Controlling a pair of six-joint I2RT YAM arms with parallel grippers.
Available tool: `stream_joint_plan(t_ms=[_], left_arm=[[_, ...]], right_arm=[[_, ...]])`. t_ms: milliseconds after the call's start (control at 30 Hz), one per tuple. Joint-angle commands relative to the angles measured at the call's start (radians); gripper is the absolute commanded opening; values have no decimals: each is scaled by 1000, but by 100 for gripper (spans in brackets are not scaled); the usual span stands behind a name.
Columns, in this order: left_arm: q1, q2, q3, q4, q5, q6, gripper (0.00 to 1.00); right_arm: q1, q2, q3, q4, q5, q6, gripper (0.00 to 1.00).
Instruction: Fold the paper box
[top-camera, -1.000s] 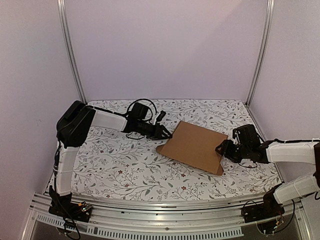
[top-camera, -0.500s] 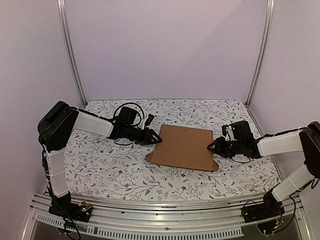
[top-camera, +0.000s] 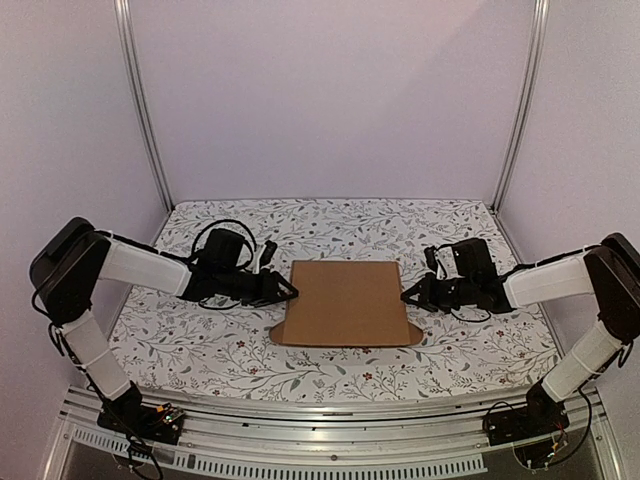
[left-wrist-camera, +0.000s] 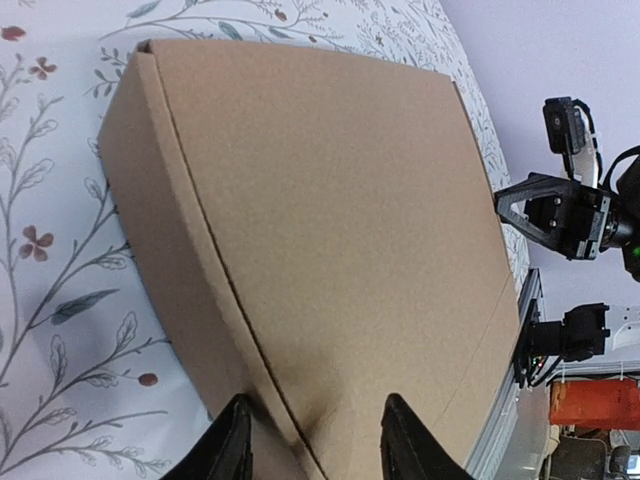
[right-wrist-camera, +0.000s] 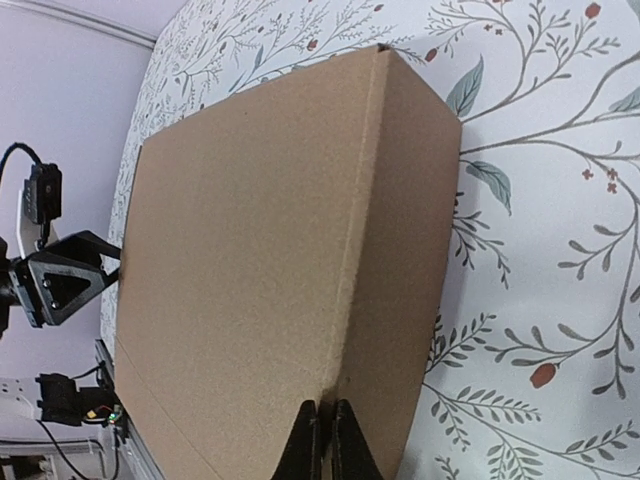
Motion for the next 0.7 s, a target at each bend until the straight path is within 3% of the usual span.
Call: stream_joint_plan(t_ms=[0,467,667], left_arm=[[-11,-68,-55,36,-24,-19,43],[15,-95,-148,127,4,-133,50],[15,-47,-176,202,15,-206,72]], right_arm=[[28,30,-31,-56,-13,-11,0],[27,3,-87,-81,13,-50,0],[27,-17,-100,-95,25,-62,0]])
